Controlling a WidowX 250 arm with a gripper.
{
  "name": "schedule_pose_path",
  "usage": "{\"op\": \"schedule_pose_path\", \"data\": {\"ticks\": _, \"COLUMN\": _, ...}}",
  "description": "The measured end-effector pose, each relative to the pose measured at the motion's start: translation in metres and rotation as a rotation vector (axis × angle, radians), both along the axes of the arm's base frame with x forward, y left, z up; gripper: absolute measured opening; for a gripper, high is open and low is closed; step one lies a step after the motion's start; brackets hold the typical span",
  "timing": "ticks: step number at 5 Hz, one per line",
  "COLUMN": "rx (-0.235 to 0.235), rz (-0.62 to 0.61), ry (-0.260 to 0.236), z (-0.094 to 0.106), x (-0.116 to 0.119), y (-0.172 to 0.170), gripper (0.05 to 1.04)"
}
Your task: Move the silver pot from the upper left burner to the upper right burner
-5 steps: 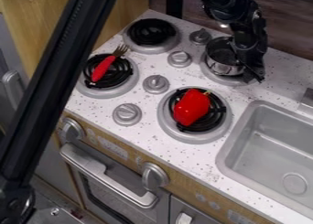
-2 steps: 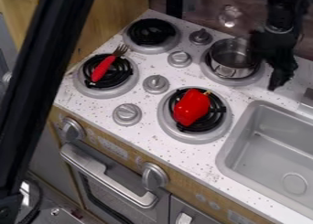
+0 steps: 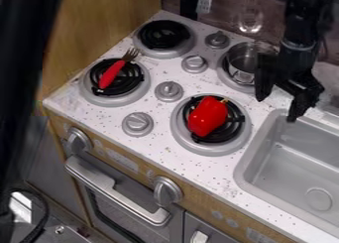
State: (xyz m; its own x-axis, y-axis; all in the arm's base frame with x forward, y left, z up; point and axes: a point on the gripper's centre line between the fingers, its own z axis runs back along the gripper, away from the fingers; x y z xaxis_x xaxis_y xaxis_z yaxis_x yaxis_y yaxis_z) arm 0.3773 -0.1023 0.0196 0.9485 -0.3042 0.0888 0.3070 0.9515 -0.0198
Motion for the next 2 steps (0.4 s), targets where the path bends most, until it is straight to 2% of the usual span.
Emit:
{"op": "schedule_pose_path", "data": {"ticks": 1, "rx": -0.040, "rz": 0.021, "ry": -0.028, "z": 0.0066, "x": -0.0080, "y": -0.0032, "gripper": 1.000}}
{"op": "schedule_pose_path", "data": {"ticks": 2, "rx": -0.022, "rz": 0.040, "ry": -0.026, "z": 0.0044, "x": -0.0178, "y": -0.0010, "gripper": 1.000}}
